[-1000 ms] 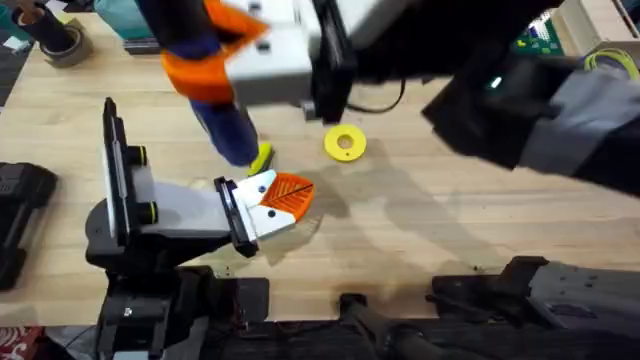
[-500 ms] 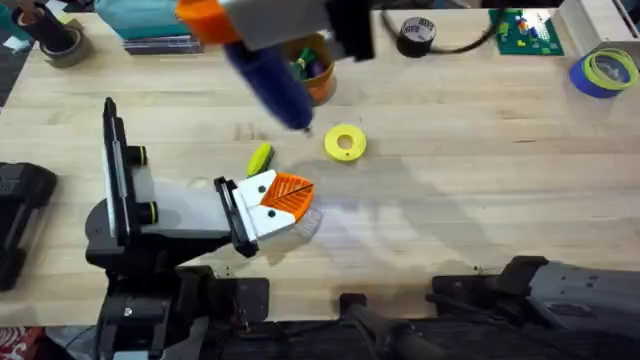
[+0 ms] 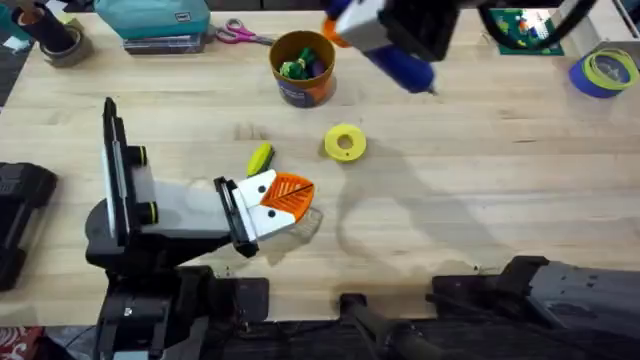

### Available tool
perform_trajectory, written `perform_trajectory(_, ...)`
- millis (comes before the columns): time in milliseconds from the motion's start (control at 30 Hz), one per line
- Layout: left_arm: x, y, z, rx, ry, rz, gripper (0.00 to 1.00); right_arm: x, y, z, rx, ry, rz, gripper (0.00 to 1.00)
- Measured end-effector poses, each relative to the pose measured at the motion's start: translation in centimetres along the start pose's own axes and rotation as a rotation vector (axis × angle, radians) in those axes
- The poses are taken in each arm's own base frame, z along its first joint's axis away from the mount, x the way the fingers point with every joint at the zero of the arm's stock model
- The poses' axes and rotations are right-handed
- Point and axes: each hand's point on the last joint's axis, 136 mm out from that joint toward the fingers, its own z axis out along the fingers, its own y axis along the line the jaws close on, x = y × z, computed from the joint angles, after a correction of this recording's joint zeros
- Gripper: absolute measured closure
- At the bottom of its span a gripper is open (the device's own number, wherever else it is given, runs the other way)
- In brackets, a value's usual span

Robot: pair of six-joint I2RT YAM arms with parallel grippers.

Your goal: Pick up the gripper from the table and insert it into the empty holder that is missing its gripper. Then pick up a screw, insert it into the mounting hole, and use the screwdriver to tighten it. Finally, clean up the table by picking up the vegetable and placing it into the bucket.

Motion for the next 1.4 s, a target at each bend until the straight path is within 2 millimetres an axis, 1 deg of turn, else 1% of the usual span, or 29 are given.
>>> perform_trajectory(100,0.0,0.0,0.0,0.0,0.0,0.0,0.988,2.6,-0.6,-0.1,0.025,0.108,-0.019,0.981)
perform_trajectory(233,0.0,0.0,0.0,0.0,0.0,0.0,0.988,7.7,-1.6,0.3,0.015,0.303,0.004,0.981)
perform_trajectory(300,0.0,0.0,0.0,0.0,0.0,0.0,0.988,10.3,-2.0,1.1,-0.007,0.403,0.029,0.981)
perform_trajectory(367,0.0,0.0,0.0,0.0,0.0,0.0,0.988,12.4,-2.3,2.0,-0.03,0.479,0.049,0.981)
perform_trajectory(467,0.0,0.0,0.0,0.0,0.0,0.0,0.988,14.5,-3.0,4.3,-0.029,0.523,0.071,0.981)
perform_trajectory(533,0.0,0.0,0.0,0.0,0.0,0.0,0.988,16.3,-2.7,5.4,-0.043,0.555,0.075,0.981)
perform_trajectory(633,0.0,0.0,0.0,0.0,0.0,0.0,0.988,19.8,-1.5,7.0,-0.077,0.614,0.069,0.981)
perform_trajectory(700,0.0,0.0,0.0,0.0,0.0,0.0,0.988,22.4,-0.8,8.2,-0.086,0.645,0.069,0.981)
perform_trajectory(733,0.0,0.0,0.0,0.0,0.0,0.0,0.988,25.8,0.0,9.5,-0.088,0.676,0.072,0.981)
perform_trajectory(833,0.0,0.0,0.0,0.0,0.0,0.0,0.988,28.8,0.8,10.1,-0.1,0.706,0.071,0.981)
perform_trajectory(967,0.0,0.0,0.0,0.0,0.0,0.0,0.988,31.7,1.4,10.6,-0.104,0.721,0.057,0.981)
perform_trajectory(1133,0.0,0.0,0.0,0.0,0.0,0.0,0.988,34.3,1.8,10.7,-0.122,0.736,0.011,0.981)
perform_trajectory(1267,0.0,0.0,0.0,0.0,0.0,0.0,0.988,35.6,1.9,10.6,-0.13,0.741,-0.008,0.981)
perform_trajectory(1400,0.0,0.0,0.0,0.0,0.0,0.0,0.988,36.2,1.9,10.4,-0.141,0.738,-0.003,0.981)
